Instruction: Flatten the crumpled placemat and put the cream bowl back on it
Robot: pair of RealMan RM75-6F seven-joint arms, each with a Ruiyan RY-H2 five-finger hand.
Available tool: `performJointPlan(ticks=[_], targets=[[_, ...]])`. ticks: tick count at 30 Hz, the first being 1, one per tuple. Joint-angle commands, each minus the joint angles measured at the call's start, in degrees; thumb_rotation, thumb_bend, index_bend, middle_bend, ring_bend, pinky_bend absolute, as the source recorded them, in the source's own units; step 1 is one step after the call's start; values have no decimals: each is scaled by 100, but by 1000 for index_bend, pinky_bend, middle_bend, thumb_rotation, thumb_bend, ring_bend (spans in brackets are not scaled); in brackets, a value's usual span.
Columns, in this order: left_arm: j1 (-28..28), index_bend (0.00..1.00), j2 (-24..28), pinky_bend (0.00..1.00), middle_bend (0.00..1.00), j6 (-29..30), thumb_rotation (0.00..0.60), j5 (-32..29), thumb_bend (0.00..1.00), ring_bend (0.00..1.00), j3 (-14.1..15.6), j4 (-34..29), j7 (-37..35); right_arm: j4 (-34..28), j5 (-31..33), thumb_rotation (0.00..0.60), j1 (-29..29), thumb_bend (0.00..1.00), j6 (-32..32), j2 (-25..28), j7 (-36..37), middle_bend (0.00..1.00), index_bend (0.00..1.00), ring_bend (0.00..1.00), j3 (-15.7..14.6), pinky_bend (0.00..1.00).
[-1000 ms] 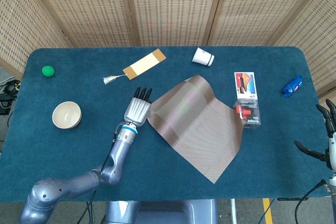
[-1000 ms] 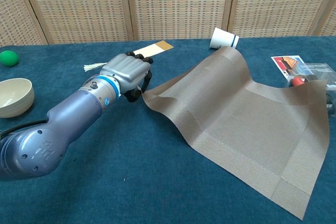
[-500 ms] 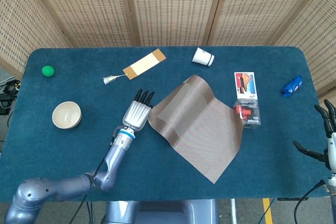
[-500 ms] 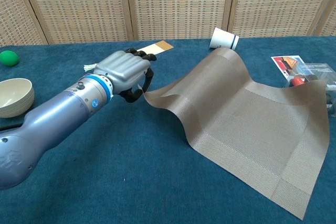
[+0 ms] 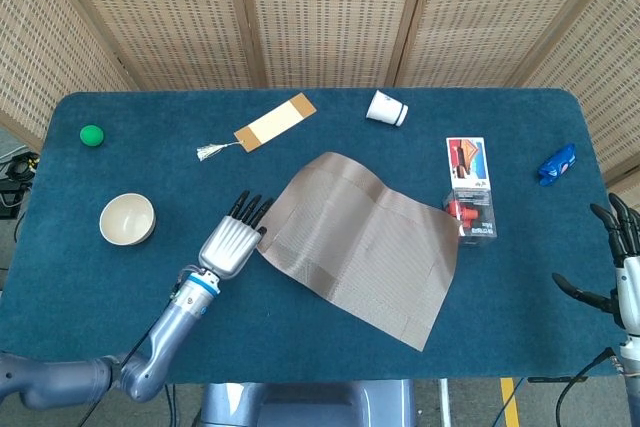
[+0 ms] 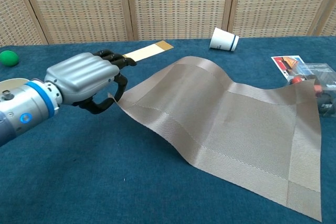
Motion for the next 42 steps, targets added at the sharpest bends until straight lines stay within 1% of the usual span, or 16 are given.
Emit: performJointPlan(ticks=[1, 5, 11, 19, 25, 26, 33, 42], targets=[[239, 632, 294, 0, 0, 224, 600, 312, 555, 0, 275, -387, -53, -27, -43, 600, -5, 261, 15, -7, -35, 0, 136, 0, -28, 0], [475, 632, 613, 0, 0, 424, 600, 667, 555, 0, 584, -812, -94, -71, -125, 600, -14, 260, 44, -6, -67, 0, 136, 0, -74, 0], [708, 634, 894, 0, 0, 575, 600, 1242, 555, 0, 959, -1198, -127, -129, -224, 600, -29, 261, 91, -4, -106, 0, 136, 0, -128, 0], [847, 636, 1041, 0, 0, 576, 600, 1746, 557, 0, 1249, -1442, -93, -177, -272, 600, -35, 261, 95, 14, -124, 0, 136, 0, -167, 0], [955, 635, 1134, 0, 0, 471, 600, 2168, 557, 0, 1498, -1613, -33, -208, -297, 600, -48, 260, 104, 26, -136, 0, 136, 0, -197, 0], [962, 635, 1166, 0, 0, 394, 600, 2317, 557, 0, 1621, -1677, -19, -210, -291, 600, -40, 260, 80, 26, -149, 0, 136, 0, -202, 0], [1037, 635, 1287, 0, 0, 210, 600, 2666, 560, 0, 1745, -1818, 15, -226, -264, 600, -38, 260, 69, 37, -141, 0, 136, 0, -197, 0], [1127, 637, 1376, 0, 0, 41, 600, 2829, 561, 0, 1721, -1897, 55, -250, -266, 600, -40, 260, 66, 54, -108, 0, 136, 0, -206, 0]])
